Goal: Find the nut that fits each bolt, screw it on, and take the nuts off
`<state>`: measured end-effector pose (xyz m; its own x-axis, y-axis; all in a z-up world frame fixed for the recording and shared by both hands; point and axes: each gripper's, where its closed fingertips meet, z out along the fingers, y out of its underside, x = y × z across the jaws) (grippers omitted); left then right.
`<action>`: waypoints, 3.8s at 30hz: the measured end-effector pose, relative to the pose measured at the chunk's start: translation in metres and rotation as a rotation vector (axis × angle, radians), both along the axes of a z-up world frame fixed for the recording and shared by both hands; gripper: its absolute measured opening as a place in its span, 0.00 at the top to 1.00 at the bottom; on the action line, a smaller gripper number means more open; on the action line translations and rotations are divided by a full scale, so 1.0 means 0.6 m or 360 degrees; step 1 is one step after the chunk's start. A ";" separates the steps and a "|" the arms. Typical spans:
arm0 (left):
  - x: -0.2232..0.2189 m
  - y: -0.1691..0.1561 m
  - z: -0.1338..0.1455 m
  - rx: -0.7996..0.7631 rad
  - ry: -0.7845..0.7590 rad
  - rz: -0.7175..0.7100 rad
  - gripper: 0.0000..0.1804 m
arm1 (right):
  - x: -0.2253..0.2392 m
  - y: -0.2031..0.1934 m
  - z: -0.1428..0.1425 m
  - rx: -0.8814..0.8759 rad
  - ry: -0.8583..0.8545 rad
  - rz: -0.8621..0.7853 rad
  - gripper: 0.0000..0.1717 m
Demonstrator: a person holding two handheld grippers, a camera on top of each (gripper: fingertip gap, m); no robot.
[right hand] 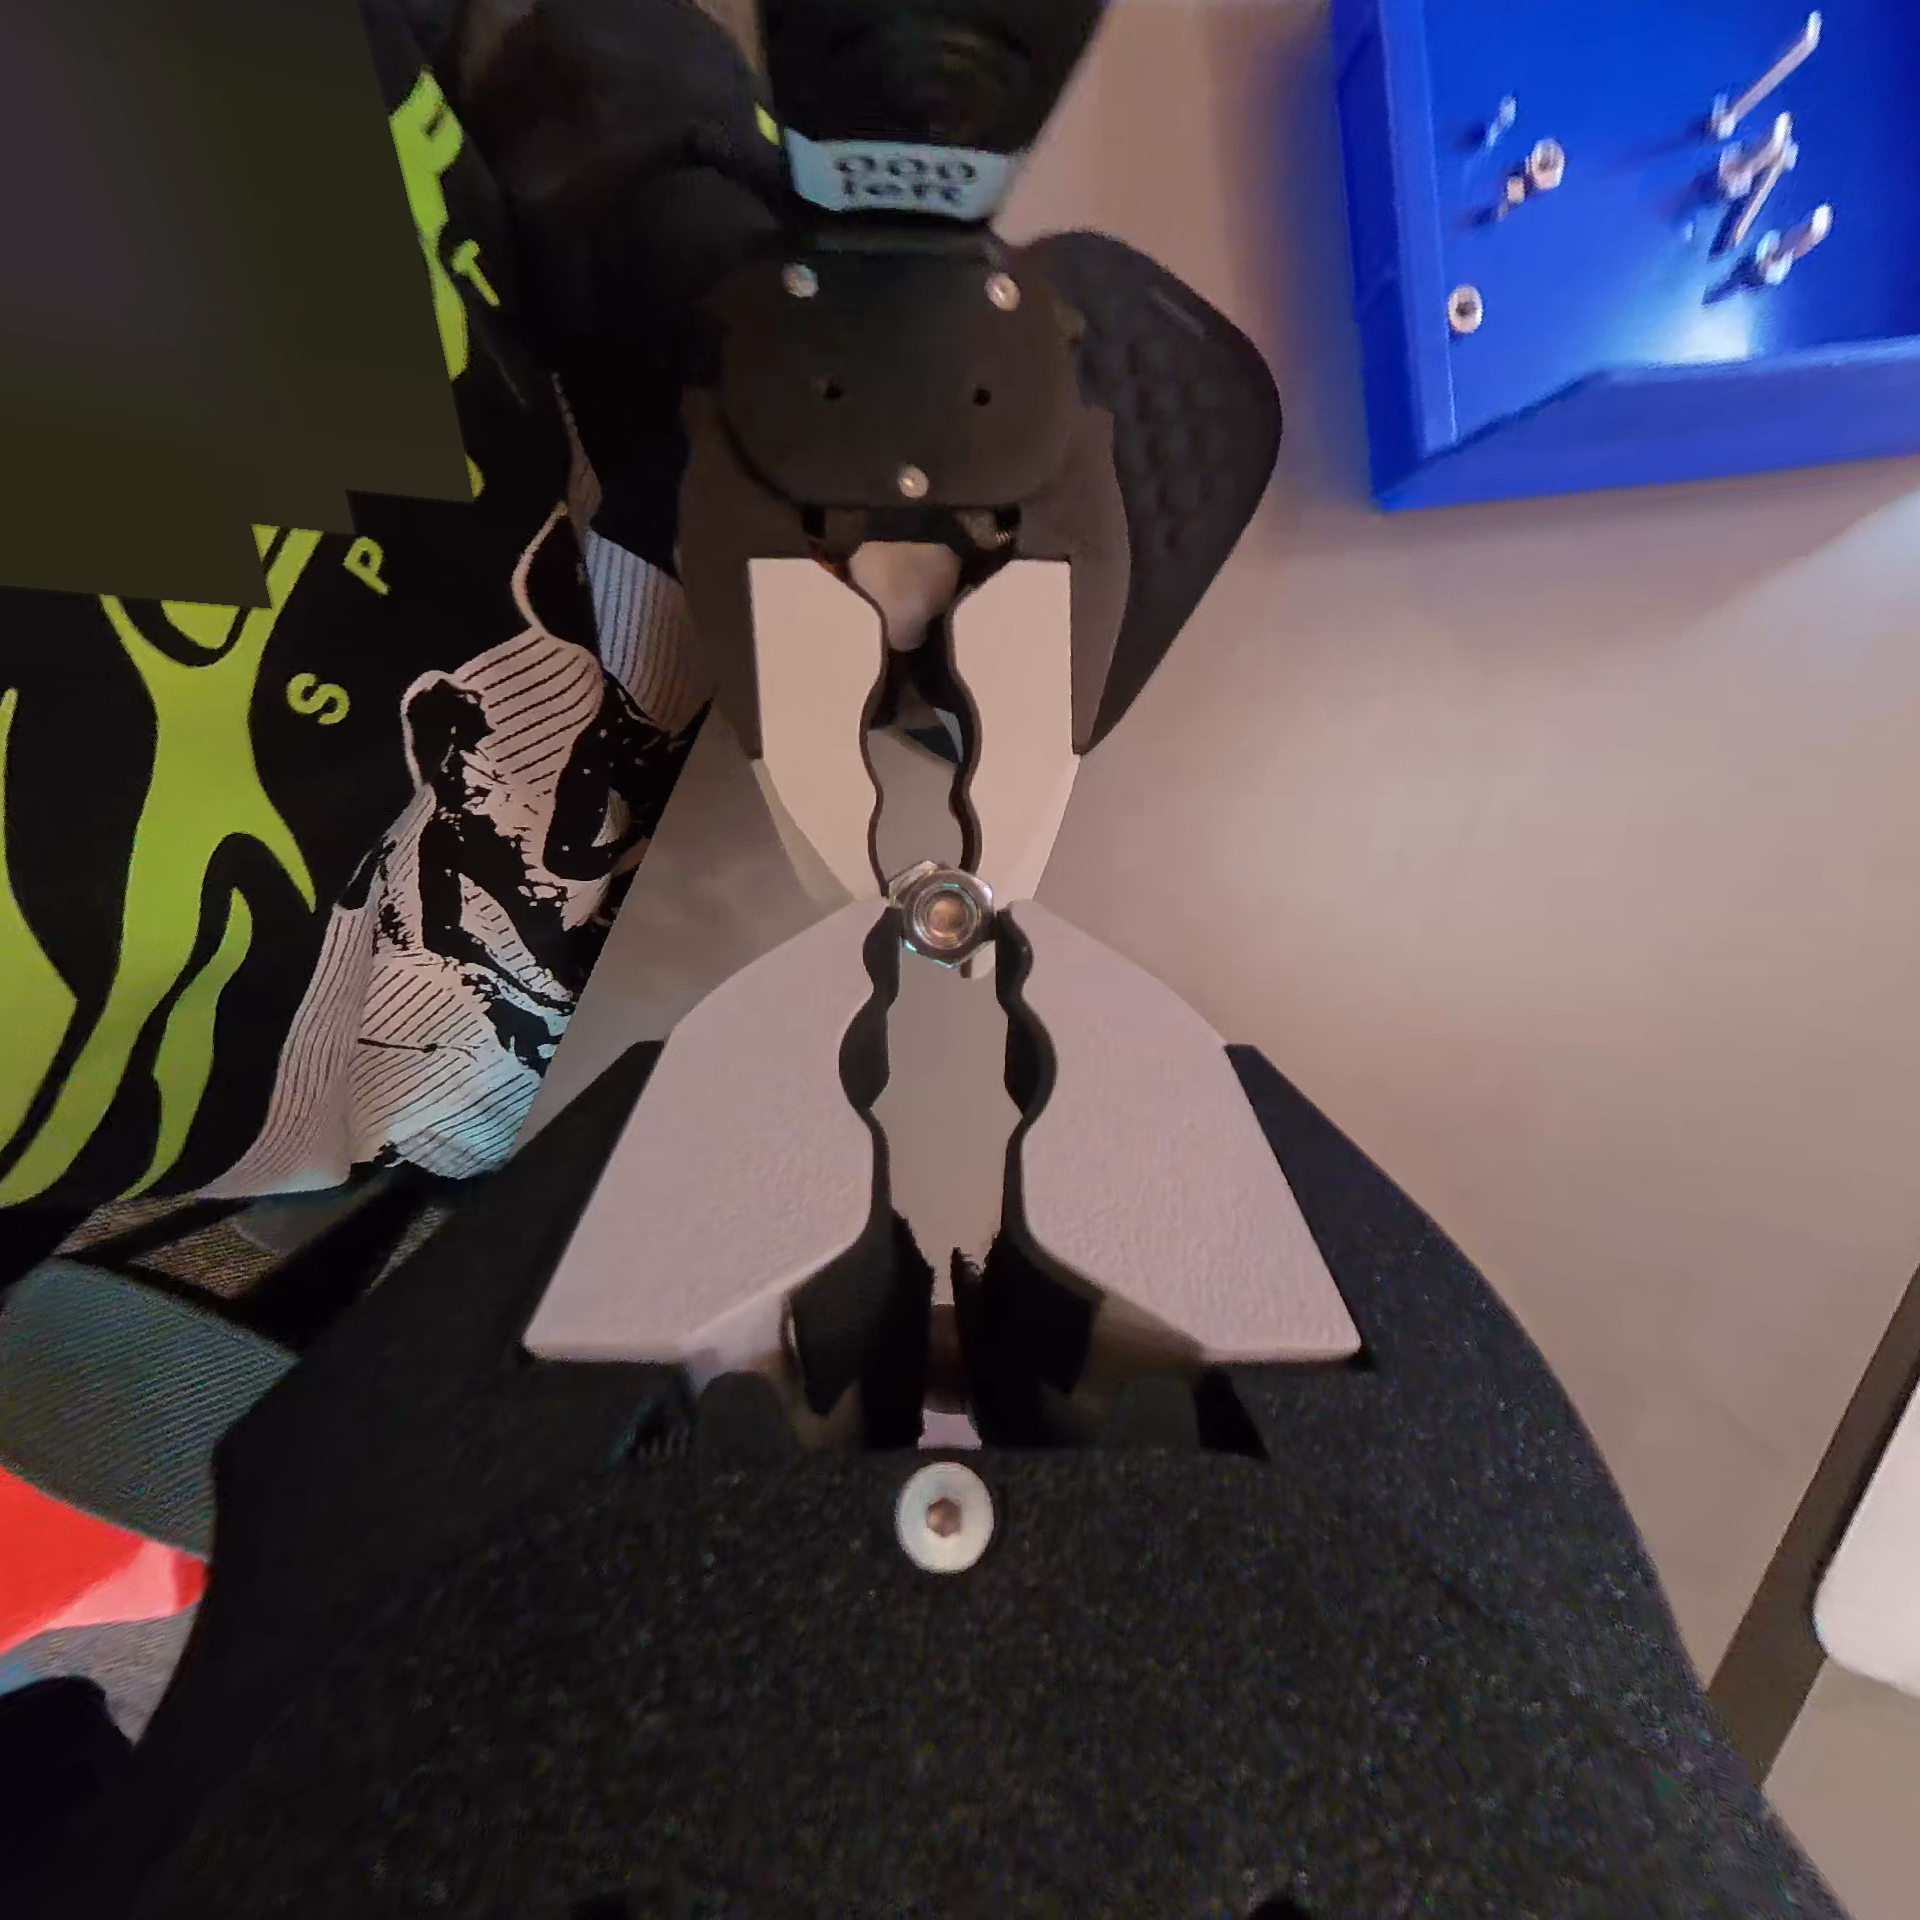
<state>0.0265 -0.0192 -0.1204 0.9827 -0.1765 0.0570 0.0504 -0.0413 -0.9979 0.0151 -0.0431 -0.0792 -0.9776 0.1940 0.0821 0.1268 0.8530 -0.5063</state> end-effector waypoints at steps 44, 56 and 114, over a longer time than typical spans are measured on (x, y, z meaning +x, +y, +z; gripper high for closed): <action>-0.063 0.000 -0.010 -0.0041 0.0090 0.0365 0.90 | -0.055 -0.021 0.010 -0.1518 0.0422 -0.0744 0.62; -0.079 0.001 -0.016 -0.0066 0.0065 0.0412 0.90 | -0.041 -0.012 0.001 -0.1551 0.0421 -0.0772 0.66; -0.063 0.008 -0.025 -0.0050 0.0057 0.0297 0.90 | -0.042 -0.023 -0.017 -0.1635 0.0523 -0.0840 0.63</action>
